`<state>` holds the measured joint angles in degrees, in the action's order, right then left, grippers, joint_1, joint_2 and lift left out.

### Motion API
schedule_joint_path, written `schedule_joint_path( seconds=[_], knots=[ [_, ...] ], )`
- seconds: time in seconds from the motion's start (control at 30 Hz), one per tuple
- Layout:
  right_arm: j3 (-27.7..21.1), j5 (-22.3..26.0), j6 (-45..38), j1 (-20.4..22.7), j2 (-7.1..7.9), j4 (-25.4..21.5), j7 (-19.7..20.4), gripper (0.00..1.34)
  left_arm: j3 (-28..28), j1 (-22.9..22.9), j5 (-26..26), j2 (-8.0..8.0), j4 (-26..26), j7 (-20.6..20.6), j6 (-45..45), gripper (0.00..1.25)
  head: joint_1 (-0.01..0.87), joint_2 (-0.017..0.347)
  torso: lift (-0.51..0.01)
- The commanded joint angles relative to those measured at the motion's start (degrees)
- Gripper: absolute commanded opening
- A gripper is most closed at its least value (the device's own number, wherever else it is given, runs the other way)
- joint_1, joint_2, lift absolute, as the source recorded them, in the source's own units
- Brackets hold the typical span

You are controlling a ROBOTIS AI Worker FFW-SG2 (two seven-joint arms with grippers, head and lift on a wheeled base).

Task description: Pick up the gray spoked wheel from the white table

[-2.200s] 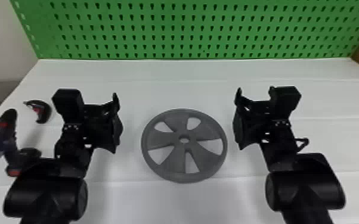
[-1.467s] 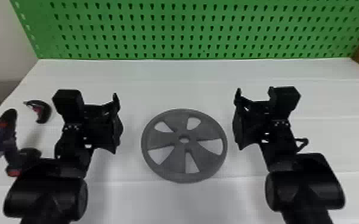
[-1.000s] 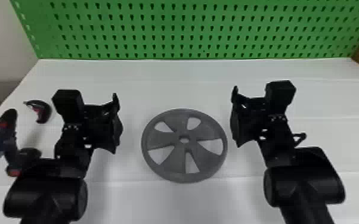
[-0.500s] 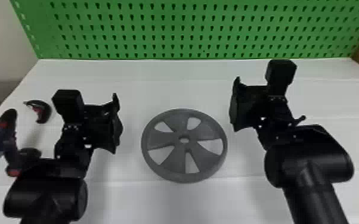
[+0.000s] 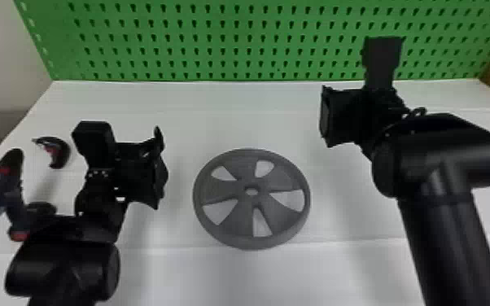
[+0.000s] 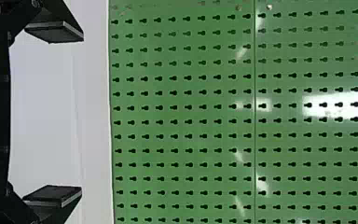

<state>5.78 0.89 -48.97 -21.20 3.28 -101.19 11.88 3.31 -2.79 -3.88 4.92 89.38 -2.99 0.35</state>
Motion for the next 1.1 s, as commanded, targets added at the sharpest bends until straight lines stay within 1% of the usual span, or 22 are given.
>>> schedule_joint_path(
  seconds=[0.0,0.17,0.27,0.33,0.47,0.6,0.7,0.83,0.9,1.0,1.07],
  knots=[
    [-0.24,1.22,-9.13,-4.90,0.58,1.88,0.07,1.05,-0.06,-0.02,0.01,0.00,0.00,0.00,0.00,1.12,0.765,0.012,-0.091],
    [-1.03,3.15,-17.12,-9.82,0.93,6.36,0.07,1.05,-0.06,-0.02,0.10,0.00,0.00,0.00,0.00,1.12,0.765,0.012,-0.091],
    [-1.65,2.80,-21.78,-12.55,0.41,8.73,0.07,1.05,-0.06,-0.02,0.10,0.00,0.00,0.00,0.00,1.12,0.765,0.012,-0.091],
    [-2.18,3.06,-24.15,-14.04,0.32,10.31,0.07,1.05,-0.06,-0.02,0.10,0.00,0.00,0.00,0.00,1.12,0.765,0.012,-0.091],
    [-4.11,3.06,-27.76,-16.59,-0.38,13.48,0.07,1.05,-0.06,-0.02,0.19,0.09,0.00,0.00,0.00,1.12,0.765,0.012,-0.091],
    [-4.37,3.06,-33.12,-20.02,-0.12,17.61,0.07,1.05,0.03,-0.02,0.45,0.09,0.00,0.00,0.00,1.12,0.765,0.012,-0.091],
    [-4.64,4.47,-36.55,-21.86,0.67,20.33,0.07,1.05,0.21,-0.29,0.72,0.09,0.00,0.00,0.09,1.12,0.765,0.012,-0.091],
    [-4.81,9.48,-39.36,-24.15,2.25,24.55,0.07,1.05,0.29,-0.37,1.07,0.09,0.00,0.00,0.09,1.12,0.765,0.012,-0.091],
    [-3.93,11.76,-40.59,-25.46,3.40,27.10,0.07,1.05,0.38,-0.55,1.33,0.09,0.00,0.00,0.09,1.12,0.765,0.012,-0.091],
    [-3.23,13.17,-41.11,-27.13,4.19,30.44,0.07,1.05,0.65,-0.64,1.59,0.18,-0.18,0.00,0.09,1.12,0.765,0.012,-0.091],
    [-1.65,14.31,-41.11,-28.28,4.80,32.90,0.07,1.05,0.65,-0.73,1.68,0.18,-0.18,0.00,0.18,1.12,0.765,0.012,-0.091]
  ],
)
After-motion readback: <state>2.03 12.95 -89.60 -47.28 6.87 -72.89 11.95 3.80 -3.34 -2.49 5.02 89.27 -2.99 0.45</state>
